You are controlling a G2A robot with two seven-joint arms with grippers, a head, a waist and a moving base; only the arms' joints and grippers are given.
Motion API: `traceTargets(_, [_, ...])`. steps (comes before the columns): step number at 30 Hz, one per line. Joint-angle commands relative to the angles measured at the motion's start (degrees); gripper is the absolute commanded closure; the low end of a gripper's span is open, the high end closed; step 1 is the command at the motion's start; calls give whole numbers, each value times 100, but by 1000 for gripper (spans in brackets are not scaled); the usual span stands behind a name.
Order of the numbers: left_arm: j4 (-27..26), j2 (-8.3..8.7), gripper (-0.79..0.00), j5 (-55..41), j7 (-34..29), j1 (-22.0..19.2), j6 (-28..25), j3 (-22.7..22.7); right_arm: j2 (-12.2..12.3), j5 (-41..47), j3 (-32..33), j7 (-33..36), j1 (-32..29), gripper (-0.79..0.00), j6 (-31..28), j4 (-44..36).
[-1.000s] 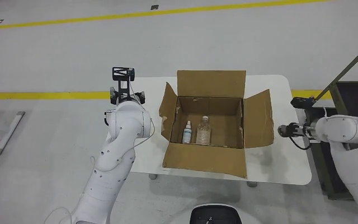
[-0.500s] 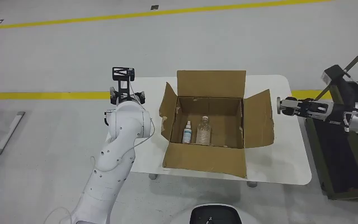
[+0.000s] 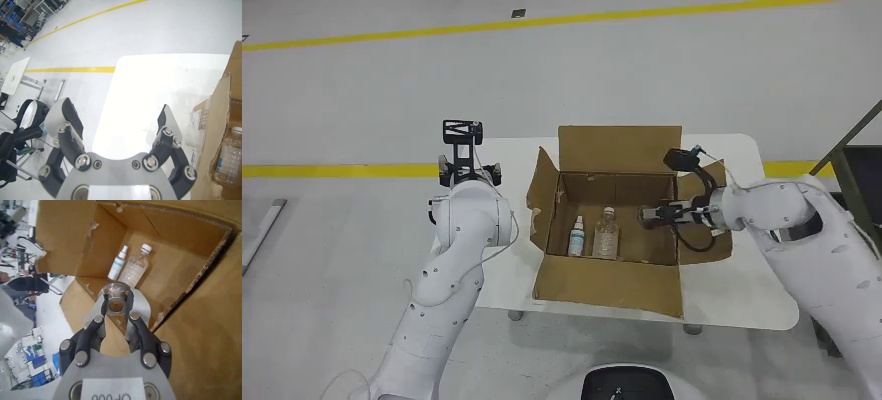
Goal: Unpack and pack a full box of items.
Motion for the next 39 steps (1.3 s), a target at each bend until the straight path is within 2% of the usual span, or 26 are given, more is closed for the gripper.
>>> traceTargets(1, [0, 0, -785, 0, 0, 0, 0, 0, -90, -388, -557, -167, 218, 0, 226, 327])
traceTargets(6, [0, 0, -785, 0, 0, 0, 0, 0, -308, -945, -1463, -462, 586, 0, 430, 943])
traceTargets(14, [0, 0, -785, 0, 0, 0, 0, 0, -617, -1245, -2259, -773, 942, 0, 555, 1675])
traceTargets(15, [0, 0, -785, 0, 0, 0, 0, 0, -661, -1316, -2355, -823, 989, -80, 576, 1766])
traceTargets(18, [0, 0, -785, 0, 0, 0, 0, 0, -757, -1301, -2495, -869, 1086, -142, 572, 1988])
traceTargets(20, [0, 0, -785, 0, 0, 0, 0, 0, -812, -1283, -2557, -900, 1139, -243, 573, 2118])
traceTargets(21, [0, 0, -785, 0, 0, 0, 0, 0, -837, -1275, -2581, -903, 1168, -320, 565, 2169])
traceTargets(24, [0, 0, -785, 0, 0, 0, 0, 0, -887, -1237, -2593, -921, 1229, -388, 528, 2286])
traceTargets(25, [0, 0, -785, 0, 0, 0, 0, 0, -894, -1200, -2570, -910, 1240, -471, 509, 2309])
traceTargets(26, [0, 0, -785, 0, 0, 0, 0, 0, -896, -1162, -2540, -908, 1248, -680, 493, 2315])
traceTargets(27, [0, 0, -785, 0, 0, 0, 0, 0, -893, -1073, -2477, -902, 1246, -785, 450, 2316])
traceTargets(31, [0, 0, -785, 0, 0, 0, 0, 0, -782, -441, -1901, -742, 1168, -785, 111, 2137])
traceTargets(34, [0, 0, -785, 0, 0, 0, 0, 0, -561, -191, -1159, -556, 945, -776, -145, 1572])
traceTargets(35, [0, 0, -785, 0, 0, 0, 0, 0, -480, -123, -879, -493, 833, -502, -213, 1338])
traceTargets(36, [0, 0, -785, 0, 0, 0, 0, 0, -396, -27, -550, -425, 724, -342, -286, 1079])
traceTargets(39, [0, 0, -785, 0, 0, 0, 0, 0, -171, 502, 491, -153, 252, 0, -507, 399])
